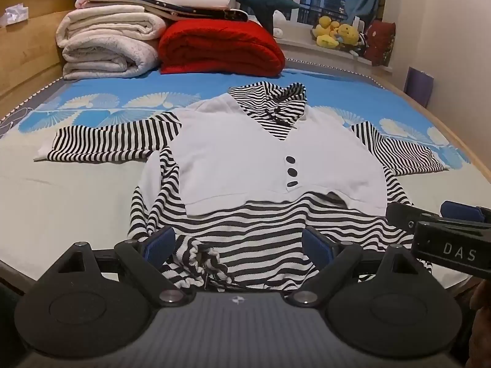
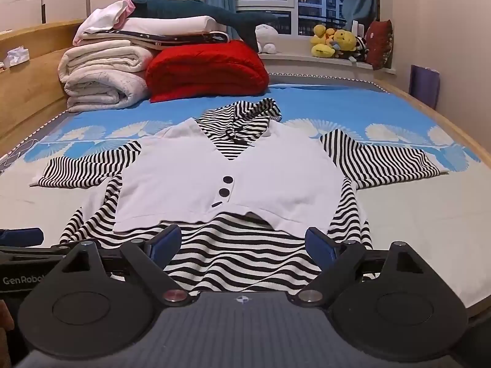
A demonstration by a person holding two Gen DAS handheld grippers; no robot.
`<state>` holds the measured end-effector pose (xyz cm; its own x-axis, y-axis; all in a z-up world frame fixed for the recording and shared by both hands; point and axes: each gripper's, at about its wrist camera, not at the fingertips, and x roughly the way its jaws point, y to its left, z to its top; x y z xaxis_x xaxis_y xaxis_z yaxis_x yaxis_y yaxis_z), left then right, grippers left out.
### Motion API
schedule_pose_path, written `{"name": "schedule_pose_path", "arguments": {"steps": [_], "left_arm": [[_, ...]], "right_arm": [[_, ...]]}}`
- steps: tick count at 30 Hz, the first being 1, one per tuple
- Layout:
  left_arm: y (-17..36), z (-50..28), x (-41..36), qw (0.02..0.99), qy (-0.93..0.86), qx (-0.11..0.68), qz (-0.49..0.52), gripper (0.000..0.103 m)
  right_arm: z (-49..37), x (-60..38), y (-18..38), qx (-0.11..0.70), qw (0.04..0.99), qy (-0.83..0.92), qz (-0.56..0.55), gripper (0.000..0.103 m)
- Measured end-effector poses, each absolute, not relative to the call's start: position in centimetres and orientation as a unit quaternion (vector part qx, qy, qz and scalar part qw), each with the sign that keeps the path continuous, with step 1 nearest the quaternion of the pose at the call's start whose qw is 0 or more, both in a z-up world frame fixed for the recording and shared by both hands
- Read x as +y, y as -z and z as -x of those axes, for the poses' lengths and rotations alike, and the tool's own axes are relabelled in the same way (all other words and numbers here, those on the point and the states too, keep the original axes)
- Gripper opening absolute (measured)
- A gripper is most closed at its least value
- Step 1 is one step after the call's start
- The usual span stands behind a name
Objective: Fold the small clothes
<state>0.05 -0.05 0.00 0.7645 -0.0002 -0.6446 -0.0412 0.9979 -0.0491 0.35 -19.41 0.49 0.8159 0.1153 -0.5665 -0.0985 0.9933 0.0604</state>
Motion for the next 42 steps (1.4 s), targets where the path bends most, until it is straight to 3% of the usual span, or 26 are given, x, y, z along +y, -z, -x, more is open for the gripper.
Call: {"name": "schedule_pose_path", "arguments": {"steps": [42], "left_arm": [[-0.05,-0.20,-0.27,0.933,0.008,0.357,0.032,0.092]], "right_arm": [[-0.60,-18.96,-0.19,0.299,0.952,-0.058,0.001,0.089]]}}
